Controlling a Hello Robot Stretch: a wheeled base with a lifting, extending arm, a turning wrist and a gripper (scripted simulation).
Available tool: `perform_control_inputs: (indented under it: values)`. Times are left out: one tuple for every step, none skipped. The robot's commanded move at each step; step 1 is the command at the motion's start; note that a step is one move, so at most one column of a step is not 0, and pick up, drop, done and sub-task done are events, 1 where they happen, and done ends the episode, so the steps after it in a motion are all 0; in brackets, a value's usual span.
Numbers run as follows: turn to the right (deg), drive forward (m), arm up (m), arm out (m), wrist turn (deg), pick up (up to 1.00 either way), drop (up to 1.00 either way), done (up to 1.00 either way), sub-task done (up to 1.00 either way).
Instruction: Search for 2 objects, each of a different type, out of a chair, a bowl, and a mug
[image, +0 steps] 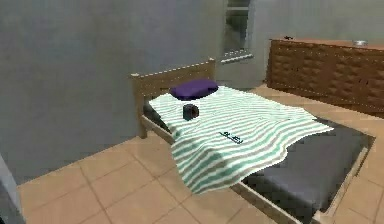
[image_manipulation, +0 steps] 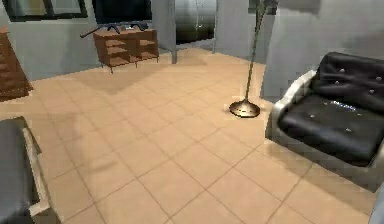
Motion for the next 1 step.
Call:
perform_control_inputs:
  values:
    - [0.0,0.20,0.00,0.00,0.0,0.00,0.00,0.00,0.00]
